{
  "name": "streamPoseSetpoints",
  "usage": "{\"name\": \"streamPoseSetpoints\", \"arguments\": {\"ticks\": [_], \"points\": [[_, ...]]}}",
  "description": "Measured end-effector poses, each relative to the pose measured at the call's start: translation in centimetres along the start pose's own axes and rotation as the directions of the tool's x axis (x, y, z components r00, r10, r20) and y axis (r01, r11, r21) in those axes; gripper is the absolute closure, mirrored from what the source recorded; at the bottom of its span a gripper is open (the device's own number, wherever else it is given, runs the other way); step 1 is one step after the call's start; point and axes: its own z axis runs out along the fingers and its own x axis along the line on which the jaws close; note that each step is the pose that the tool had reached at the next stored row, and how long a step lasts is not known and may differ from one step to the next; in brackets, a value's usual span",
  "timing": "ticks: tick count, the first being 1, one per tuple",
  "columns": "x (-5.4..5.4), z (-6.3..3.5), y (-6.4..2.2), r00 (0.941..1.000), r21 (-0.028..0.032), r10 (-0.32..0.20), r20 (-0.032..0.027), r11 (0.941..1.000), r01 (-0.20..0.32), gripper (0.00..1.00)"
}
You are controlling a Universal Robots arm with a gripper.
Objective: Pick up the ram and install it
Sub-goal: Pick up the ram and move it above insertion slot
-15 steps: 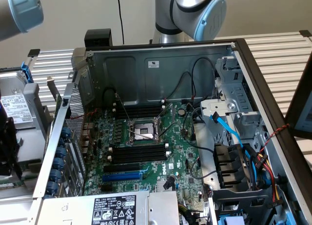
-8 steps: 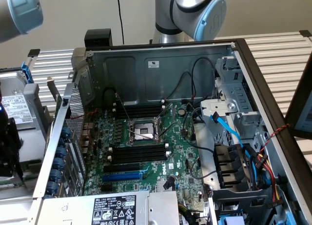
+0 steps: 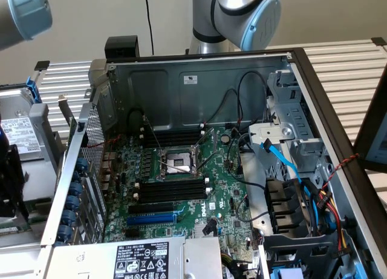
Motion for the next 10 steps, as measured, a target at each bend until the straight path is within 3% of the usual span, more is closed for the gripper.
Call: {"name": "streamPoseSetpoints", "arguments": {"ticks": [3,4,10], "points": [[-0.01,-0.11,0.02,0.9999,0.0036,0.001,0.0132,1.0,-0.001,0.82],[-0.01,-0.15,0.04,0.9999,0.0041,0.001,0.015,1.0,-0.001,0.82],[0.06,-0.16,0.28,0.9999,0.01,0.001,0.0146,0.9999,-0.001,0.82]]}}
